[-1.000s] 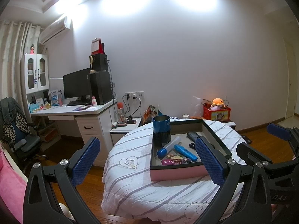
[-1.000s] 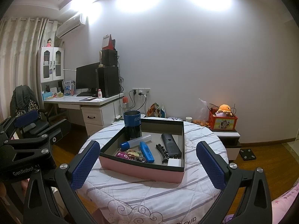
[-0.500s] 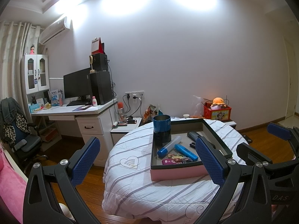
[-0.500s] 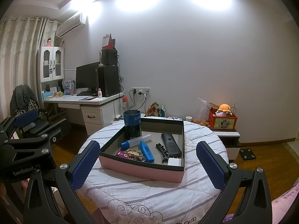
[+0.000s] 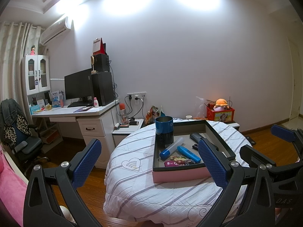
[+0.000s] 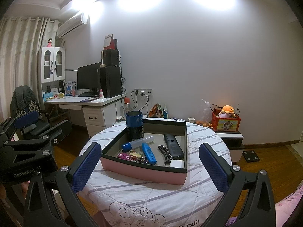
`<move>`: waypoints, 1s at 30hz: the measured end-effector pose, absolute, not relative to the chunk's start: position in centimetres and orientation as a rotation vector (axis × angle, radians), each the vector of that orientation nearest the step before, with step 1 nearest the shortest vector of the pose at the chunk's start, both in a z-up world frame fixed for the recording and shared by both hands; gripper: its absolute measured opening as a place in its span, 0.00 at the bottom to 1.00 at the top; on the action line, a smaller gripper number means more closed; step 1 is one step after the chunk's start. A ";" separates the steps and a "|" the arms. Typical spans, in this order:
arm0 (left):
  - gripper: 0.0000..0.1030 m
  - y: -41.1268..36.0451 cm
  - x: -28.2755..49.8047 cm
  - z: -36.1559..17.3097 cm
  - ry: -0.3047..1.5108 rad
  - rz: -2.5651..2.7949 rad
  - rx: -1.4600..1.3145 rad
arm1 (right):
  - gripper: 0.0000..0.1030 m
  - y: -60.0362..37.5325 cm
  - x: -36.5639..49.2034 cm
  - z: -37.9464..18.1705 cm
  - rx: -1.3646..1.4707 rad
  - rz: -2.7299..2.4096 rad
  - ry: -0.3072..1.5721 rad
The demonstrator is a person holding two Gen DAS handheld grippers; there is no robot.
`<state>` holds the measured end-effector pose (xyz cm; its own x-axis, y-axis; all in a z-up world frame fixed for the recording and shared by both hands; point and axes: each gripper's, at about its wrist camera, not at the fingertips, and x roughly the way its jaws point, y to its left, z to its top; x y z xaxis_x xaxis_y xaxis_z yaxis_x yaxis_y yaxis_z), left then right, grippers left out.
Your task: Organize rigid objects
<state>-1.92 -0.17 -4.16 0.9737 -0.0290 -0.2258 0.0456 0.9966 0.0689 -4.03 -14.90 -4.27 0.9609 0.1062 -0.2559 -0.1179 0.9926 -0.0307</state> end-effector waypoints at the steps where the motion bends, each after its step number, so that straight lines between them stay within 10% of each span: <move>1: 1.00 -0.1 -1.9 -4.2 0.226 -0.038 0.074 | 1.00 -14.9 -4.0 -4.3 -0.046 0.113 0.256; 30: 1.00 -0.2 -1.9 -4.1 0.227 -0.036 0.078 | 1.00 -15.1 -4.0 -4.4 -0.051 0.112 0.259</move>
<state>-1.85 -0.20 -4.10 0.9738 -0.0264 -0.2258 0.0440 0.9963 0.0733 -4.02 -15.12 -4.40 0.9605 0.1044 -0.2580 -0.1175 0.9924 -0.0356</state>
